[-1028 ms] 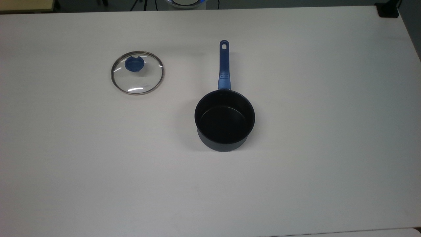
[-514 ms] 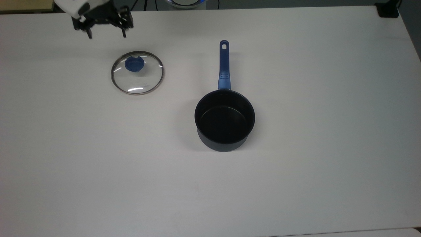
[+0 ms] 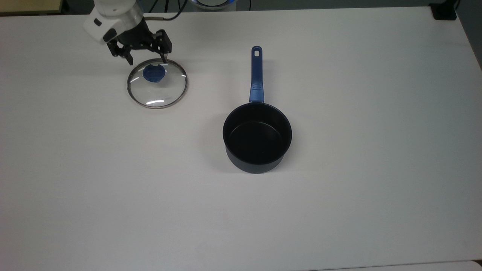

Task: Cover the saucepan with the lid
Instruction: 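Lower the gripper onto the glass lid and grasp its blue knob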

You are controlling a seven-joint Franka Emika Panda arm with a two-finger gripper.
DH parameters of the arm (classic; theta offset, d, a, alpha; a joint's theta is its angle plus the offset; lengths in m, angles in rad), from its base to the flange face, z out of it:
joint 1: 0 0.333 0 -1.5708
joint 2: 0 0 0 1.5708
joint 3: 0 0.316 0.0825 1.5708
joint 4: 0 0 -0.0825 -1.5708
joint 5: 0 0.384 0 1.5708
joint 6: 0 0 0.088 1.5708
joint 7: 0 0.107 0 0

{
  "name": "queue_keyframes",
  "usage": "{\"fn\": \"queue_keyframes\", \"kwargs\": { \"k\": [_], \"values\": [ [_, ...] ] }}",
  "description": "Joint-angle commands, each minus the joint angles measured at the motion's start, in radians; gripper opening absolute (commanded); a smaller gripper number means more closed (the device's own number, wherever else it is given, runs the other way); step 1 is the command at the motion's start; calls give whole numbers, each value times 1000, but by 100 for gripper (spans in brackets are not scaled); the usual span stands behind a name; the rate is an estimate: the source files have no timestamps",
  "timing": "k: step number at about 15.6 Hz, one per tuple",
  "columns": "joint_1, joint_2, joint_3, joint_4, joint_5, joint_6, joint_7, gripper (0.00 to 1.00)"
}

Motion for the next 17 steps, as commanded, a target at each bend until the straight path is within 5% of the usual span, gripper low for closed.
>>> {"fn": "queue_keyframes", "kwargs": {
  "k": [1,6,7,10,11,17],
  "values": [
    [23,55,-9,-10,18,76,33,97],
    [37,80,-1,-10,18,80,73,97],
    [38,83,-1,-8,18,82,73,92],
    [37,78,-1,-7,25,77,79,52],
    [37,78,-1,-7,28,77,84,46],
    [40,57,52,132,29,-54,185,45]
  ]
}}
